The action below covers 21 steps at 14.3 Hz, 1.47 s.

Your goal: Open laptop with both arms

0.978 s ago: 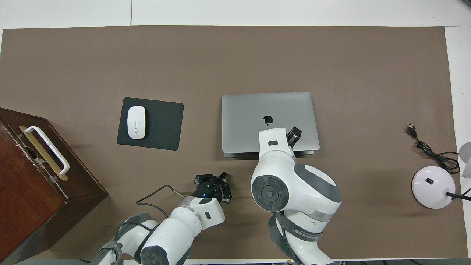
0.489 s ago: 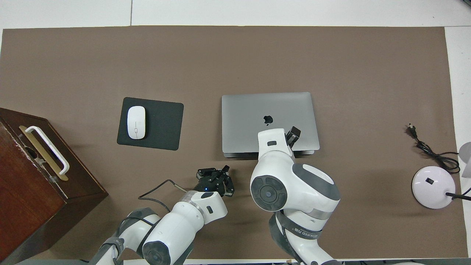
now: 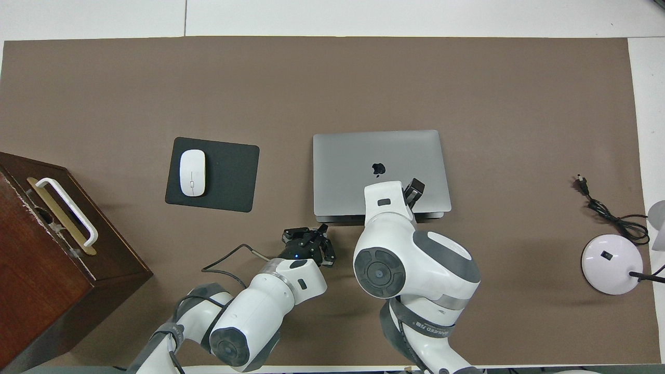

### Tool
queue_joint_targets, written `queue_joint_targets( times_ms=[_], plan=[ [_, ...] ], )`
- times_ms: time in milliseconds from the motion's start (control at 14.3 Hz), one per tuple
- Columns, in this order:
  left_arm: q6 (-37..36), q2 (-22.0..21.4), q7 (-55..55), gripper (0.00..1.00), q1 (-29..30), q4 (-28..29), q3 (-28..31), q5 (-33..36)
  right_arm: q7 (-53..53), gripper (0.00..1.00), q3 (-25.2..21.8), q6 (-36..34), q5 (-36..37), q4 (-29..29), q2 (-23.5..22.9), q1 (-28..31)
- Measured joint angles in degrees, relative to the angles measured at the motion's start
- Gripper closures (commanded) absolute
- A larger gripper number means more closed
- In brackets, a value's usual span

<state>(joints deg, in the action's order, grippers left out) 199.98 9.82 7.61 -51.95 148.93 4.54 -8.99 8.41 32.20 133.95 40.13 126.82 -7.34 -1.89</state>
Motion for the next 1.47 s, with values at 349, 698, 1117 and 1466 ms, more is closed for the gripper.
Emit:
queue_joint_targets(
  times_ms=[349, 698, 1117, 1466],
  plan=[
    [0.0, 1.8, 0.1, 1.00, 1.3, -1.7, 0.0, 0.0, 0.0, 0.00, -0.1, 0.0, 0.0, 0.0, 0.0, 0.0],
    [0.0, 4.1, 0.1, 1.00, 2.1, -4.3, 0.0, 0.0, 0.0, 0.00, -0.1, 0.0, 0.0, 0.0, 0.0, 0.0],
    [0.0, 5.3, 0.1, 1.00, 3.7, -5.4, 0.0, 2.7, 0.0, 0.00, -0.1, 0.0, 0.0, 0.0, 0.0, 0.0],
    [0.0, 5.3, 0.0, 1.00, 4.7, -5.4, 0.0, 5.8, 0.0, 0.00, -0.2, 0.6, 0.0, 0.0, 0.0, 0.1]
  ],
)
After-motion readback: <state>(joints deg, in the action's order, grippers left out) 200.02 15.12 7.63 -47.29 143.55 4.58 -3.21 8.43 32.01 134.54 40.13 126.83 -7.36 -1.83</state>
